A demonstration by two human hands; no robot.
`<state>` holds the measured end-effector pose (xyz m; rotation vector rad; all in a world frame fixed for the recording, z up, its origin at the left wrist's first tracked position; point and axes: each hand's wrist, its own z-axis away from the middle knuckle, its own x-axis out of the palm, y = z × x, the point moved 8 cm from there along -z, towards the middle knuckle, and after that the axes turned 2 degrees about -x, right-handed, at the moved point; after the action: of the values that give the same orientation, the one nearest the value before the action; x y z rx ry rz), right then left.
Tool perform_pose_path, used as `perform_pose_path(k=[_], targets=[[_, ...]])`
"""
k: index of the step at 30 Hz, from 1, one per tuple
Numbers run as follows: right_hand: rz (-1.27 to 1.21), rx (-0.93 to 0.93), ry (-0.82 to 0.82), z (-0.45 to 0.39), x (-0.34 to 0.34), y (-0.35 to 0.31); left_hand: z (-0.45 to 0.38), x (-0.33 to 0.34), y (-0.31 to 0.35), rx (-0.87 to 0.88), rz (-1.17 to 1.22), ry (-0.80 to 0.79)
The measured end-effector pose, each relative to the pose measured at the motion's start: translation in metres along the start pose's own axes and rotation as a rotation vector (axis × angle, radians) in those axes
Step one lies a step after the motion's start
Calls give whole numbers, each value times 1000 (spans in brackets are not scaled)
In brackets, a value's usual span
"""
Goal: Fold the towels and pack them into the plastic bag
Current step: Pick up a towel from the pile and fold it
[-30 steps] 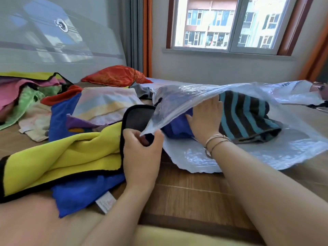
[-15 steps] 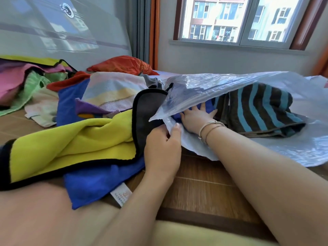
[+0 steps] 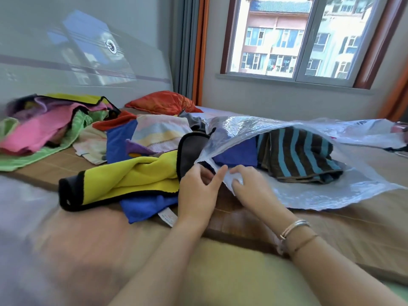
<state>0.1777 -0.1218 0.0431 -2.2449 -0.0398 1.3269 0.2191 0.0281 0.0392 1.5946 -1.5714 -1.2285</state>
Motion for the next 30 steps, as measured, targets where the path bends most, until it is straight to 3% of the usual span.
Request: perform_pose_path(k=[2,4,6,9,17,23,30], targets=[[-123,-48,130,38,-16,-20,14,-26,5,27,-234,113],[-264,-52,188,62,-20,-37,20,-48,0,-59,-483,132],[-404,-11,194,75,-15,-46,24,-68,-9,-130,-625,100],[-450,-8,109,84,3,-61,31,-86,-21,-91,-734,56],[-475,-76,-108,64,54,-103,30,-104,-17,-11,-823,45],[-261,1,-248,45,79,-106,32,-110,-22,-25,-805,53],[-879,15,-95,53,36,-133,38,-128,-17,-78,-723,82]])
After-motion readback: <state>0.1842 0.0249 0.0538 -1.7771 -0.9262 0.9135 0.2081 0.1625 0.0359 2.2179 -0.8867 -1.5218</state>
